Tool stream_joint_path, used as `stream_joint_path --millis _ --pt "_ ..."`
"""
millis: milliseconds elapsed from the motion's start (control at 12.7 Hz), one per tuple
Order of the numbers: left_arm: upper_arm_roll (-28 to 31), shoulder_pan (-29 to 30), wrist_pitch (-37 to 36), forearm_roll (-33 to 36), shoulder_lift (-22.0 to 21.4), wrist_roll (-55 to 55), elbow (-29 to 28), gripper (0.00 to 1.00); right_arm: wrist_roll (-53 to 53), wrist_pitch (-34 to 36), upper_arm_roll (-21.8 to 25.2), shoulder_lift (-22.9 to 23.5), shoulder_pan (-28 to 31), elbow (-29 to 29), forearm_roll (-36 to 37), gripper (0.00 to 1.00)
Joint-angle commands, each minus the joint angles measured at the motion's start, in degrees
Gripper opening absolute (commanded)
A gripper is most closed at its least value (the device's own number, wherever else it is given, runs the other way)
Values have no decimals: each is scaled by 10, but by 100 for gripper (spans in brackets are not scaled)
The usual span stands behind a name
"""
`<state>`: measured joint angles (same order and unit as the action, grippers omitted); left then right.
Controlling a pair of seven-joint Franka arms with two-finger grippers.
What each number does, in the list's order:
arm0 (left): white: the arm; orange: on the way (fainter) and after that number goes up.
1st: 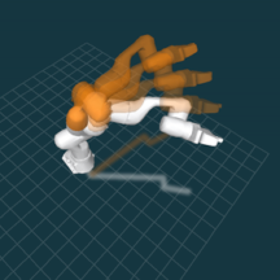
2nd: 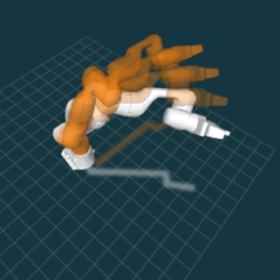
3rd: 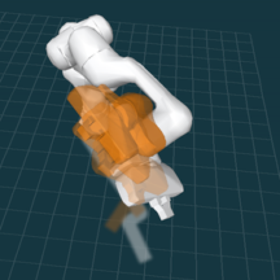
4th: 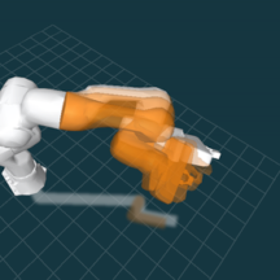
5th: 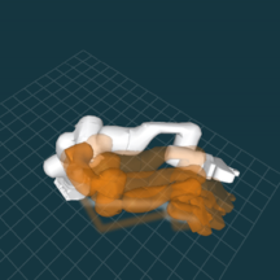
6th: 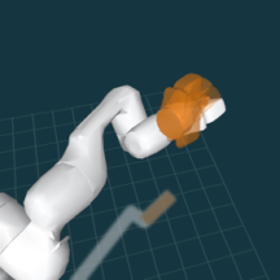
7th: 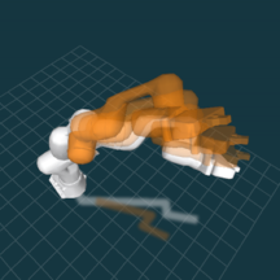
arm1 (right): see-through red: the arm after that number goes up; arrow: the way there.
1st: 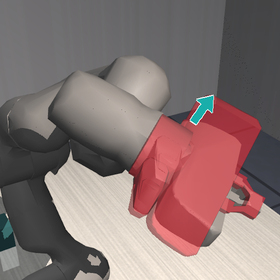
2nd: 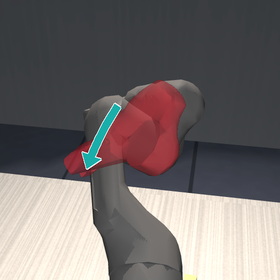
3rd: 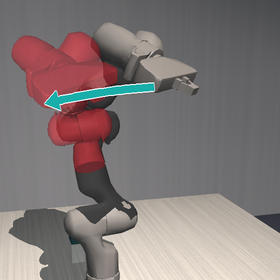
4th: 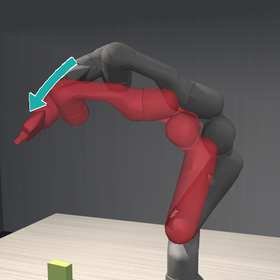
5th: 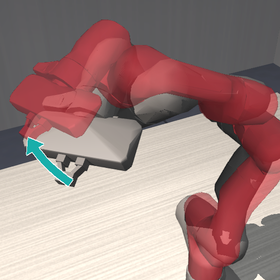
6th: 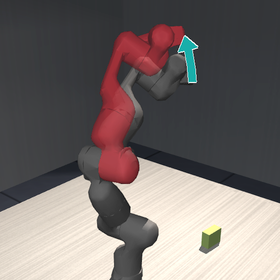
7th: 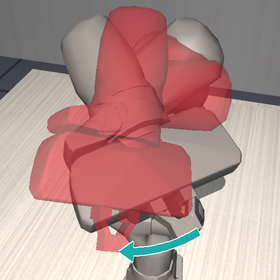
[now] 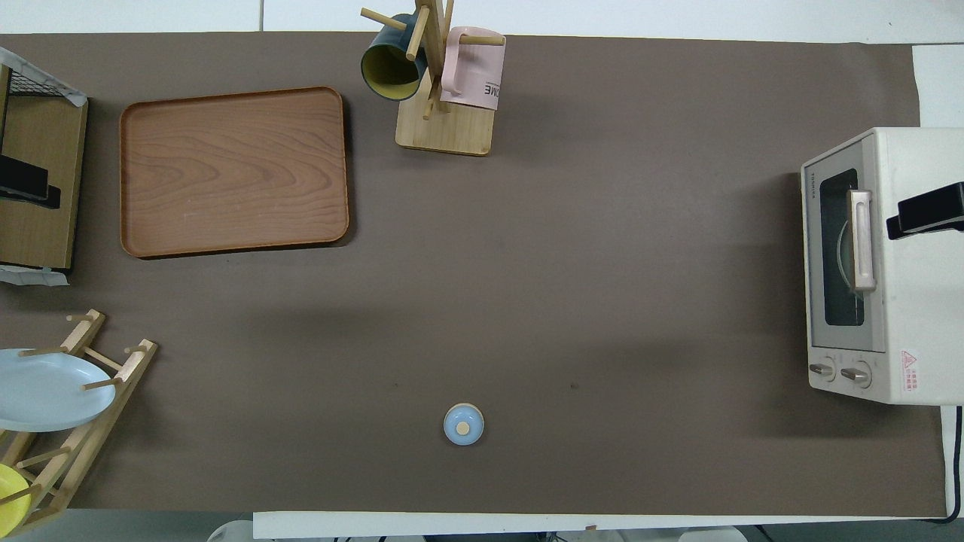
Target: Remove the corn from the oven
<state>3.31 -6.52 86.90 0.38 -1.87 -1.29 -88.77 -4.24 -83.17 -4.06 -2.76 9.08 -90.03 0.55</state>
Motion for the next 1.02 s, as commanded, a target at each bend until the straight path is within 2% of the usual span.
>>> stream_joint_path --millis 0,630,709,787,866,945 --pt "0 -4 -10 -6 -12 0 -5 100 -2 10 -3 6 -1 11 10 100" --pt "7 4 -11 -6 -14 1 -6 100 -17 11 -3 -7 -7 -13 9 100" --pt "7 4 -10 -6 -14 1 -6 100 -28 8 -3 -8 -6 -19 9 89" --pt "7 5 -10 -6 -14 1 -6 100 -57 5 -3 -13 -4 -29 9 47" --pt "7 5 -9 -6 -14 1 -6 100 -80 -13 -1 -26 1 -64 9 14" --pt "7 5 -10 -6 -14 1 -6 100 -96 -54 4 -49 5 -111 9 4"
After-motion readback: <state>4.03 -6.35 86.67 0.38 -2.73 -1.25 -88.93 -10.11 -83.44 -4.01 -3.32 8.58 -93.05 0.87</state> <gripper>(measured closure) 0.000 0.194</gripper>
